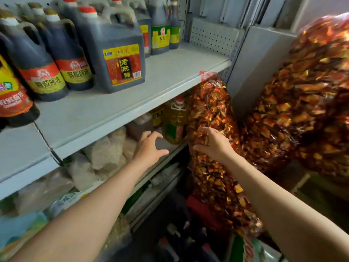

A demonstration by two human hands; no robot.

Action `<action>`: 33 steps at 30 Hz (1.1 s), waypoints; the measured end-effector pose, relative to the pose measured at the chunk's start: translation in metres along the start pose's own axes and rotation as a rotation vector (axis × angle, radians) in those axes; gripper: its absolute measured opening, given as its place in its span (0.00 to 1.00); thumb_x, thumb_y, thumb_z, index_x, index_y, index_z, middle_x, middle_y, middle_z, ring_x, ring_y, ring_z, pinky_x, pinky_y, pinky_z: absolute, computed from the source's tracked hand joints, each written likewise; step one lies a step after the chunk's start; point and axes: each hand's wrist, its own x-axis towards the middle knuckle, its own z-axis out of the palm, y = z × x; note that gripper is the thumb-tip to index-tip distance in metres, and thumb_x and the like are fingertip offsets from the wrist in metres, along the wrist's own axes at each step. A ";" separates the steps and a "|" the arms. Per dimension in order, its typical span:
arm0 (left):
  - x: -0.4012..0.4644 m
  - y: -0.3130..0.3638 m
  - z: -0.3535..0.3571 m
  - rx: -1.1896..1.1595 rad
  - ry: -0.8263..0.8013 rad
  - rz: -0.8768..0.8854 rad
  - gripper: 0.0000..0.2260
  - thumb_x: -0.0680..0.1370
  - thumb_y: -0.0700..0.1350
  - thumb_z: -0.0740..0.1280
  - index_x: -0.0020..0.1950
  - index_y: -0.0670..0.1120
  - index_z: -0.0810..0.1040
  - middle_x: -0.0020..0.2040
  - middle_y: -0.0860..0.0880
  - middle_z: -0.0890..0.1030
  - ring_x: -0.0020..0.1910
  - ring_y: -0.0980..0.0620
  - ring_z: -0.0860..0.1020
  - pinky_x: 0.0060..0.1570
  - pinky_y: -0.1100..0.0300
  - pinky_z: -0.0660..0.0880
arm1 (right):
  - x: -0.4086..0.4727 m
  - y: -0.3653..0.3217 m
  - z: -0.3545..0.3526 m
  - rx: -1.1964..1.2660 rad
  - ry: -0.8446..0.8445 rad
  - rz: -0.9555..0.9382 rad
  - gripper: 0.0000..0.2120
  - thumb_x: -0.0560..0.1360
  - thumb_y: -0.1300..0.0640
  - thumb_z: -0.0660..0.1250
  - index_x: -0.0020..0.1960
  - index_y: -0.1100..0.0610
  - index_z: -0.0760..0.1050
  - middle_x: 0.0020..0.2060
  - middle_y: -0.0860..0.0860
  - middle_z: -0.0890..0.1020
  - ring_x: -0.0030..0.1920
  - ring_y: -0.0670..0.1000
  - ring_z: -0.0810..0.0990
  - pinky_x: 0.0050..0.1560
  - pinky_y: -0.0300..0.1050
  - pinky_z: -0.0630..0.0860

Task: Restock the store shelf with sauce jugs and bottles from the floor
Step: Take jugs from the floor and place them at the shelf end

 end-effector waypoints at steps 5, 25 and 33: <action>-0.028 -0.050 0.039 -0.033 -0.140 0.002 0.22 0.72 0.52 0.77 0.63 0.52 0.76 0.70 0.46 0.68 0.70 0.46 0.68 0.64 0.57 0.66 | -0.051 0.029 0.071 0.021 -0.045 0.187 0.40 0.70 0.35 0.72 0.75 0.54 0.68 0.72 0.57 0.73 0.73 0.58 0.70 0.70 0.52 0.71; -0.125 -0.339 0.382 -0.102 -0.607 -0.333 0.33 0.68 0.62 0.76 0.69 0.54 0.74 0.66 0.46 0.78 0.65 0.46 0.77 0.62 0.45 0.76 | -0.230 0.190 0.517 0.502 -0.188 0.745 0.28 0.76 0.39 0.70 0.71 0.53 0.73 0.67 0.51 0.77 0.68 0.53 0.75 0.64 0.47 0.73; -0.122 -0.433 0.519 -0.240 -0.685 -0.351 0.41 0.68 0.54 0.79 0.77 0.52 0.65 0.72 0.52 0.71 0.70 0.54 0.70 0.68 0.57 0.69 | -0.255 0.249 0.682 0.772 -0.033 0.787 0.18 0.77 0.52 0.72 0.66 0.52 0.77 0.64 0.47 0.77 0.64 0.39 0.73 0.64 0.33 0.71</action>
